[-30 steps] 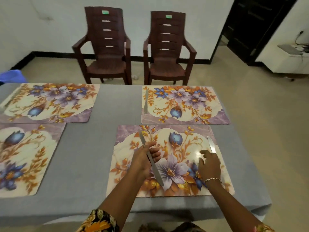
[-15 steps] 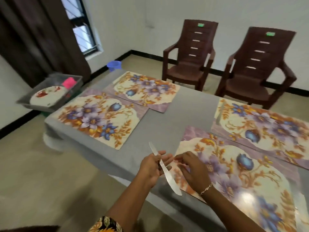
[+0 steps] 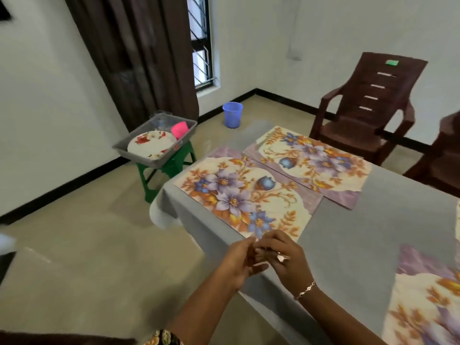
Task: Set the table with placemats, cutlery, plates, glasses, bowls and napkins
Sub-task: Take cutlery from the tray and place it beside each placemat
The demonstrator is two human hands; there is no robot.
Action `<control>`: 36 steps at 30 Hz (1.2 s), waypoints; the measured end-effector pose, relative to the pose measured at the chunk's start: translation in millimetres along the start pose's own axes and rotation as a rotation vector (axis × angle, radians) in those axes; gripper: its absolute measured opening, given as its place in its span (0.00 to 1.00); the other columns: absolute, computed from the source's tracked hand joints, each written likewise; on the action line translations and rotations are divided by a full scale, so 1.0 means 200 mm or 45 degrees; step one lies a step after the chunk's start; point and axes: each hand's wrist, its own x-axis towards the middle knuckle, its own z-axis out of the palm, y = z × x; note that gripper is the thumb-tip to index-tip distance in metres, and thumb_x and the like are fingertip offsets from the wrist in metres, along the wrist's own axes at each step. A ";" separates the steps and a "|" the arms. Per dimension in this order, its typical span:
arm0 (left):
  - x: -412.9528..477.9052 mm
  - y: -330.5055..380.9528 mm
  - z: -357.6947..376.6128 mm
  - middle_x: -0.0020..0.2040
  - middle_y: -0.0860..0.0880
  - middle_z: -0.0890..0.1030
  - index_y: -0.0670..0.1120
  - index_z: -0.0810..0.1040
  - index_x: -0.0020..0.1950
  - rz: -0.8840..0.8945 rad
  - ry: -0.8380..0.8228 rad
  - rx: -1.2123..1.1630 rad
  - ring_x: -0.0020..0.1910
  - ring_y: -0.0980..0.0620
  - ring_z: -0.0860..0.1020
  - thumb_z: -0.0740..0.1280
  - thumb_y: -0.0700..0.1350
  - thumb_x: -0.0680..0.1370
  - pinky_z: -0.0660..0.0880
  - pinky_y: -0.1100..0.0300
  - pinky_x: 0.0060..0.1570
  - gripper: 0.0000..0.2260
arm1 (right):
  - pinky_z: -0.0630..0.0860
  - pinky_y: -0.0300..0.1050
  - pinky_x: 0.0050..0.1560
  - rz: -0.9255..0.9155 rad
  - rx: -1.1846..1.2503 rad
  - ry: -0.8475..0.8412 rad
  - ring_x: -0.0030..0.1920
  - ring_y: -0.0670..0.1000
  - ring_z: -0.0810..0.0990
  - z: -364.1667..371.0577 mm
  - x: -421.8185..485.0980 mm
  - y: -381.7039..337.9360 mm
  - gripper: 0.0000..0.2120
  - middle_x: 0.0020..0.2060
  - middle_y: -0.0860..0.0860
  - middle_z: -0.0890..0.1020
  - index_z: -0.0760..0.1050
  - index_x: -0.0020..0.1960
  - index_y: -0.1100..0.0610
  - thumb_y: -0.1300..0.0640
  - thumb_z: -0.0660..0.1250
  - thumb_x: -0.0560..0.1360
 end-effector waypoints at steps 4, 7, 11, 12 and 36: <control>0.03 0.12 -0.15 0.45 0.41 0.79 0.43 0.75 0.54 0.055 0.077 0.074 0.41 0.47 0.78 0.58 0.54 0.80 0.79 0.59 0.36 0.15 | 0.75 0.33 0.33 0.353 0.178 0.199 0.33 0.40 0.79 0.15 0.21 -0.05 0.05 0.30 0.41 0.79 0.78 0.41 0.49 0.55 0.66 0.75; 0.08 0.19 -0.22 0.45 0.41 0.78 0.41 0.70 0.63 0.126 0.138 0.076 0.37 0.48 0.78 0.61 0.51 0.80 0.78 0.61 0.33 0.16 | 0.76 0.39 0.31 0.581 0.300 0.251 0.25 0.44 0.78 0.22 0.34 -0.03 0.13 0.22 0.47 0.79 0.79 0.34 0.56 0.61 0.64 0.76; 0.19 0.31 -0.29 0.34 0.43 0.76 0.39 0.72 0.51 0.111 0.211 0.003 0.29 0.51 0.74 0.60 0.42 0.81 0.75 0.64 0.26 0.07 | 0.75 0.39 0.28 0.789 0.597 0.307 0.23 0.48 0.77 0.27 0.49 0.01 0.10 0.21 0.51 0.77 0.77 0.39 0.70 0.65 0.63 0.76; 0.22 0.34 -0.31 0.30 0.45 0.75 0.39 0.73 0.46 0.091 0.182 0.021 0.26 0.53 0.73 0.59 0.42 0.81 0.73 0.65 0.23 0.07 | 0.76 0.40 0.27 0.824 0.658 0.337 0.23 0.48 0.77 0.28 0.54 0.01 0.09 0.23 0.53 0.78 0.76 0.39 0.67 0.65 0.63 0.76; 1.01 0.74 -0.25 0.49 0.46 0.80 0.44 0.76 0.56 0.770 -0.514 1.925 0.47 0.49 0.79 0.60 0.46 0.79 0.75 0.56 0.47 0.10 | 0.67 0.43 0.58 1.434 -0.283 0.997 0.60 0.59 0.73 0.39 0.75 0.32 0.19 0.60 0.60 0.76 0.68 0.68 0.64 0.59 0.52 0.80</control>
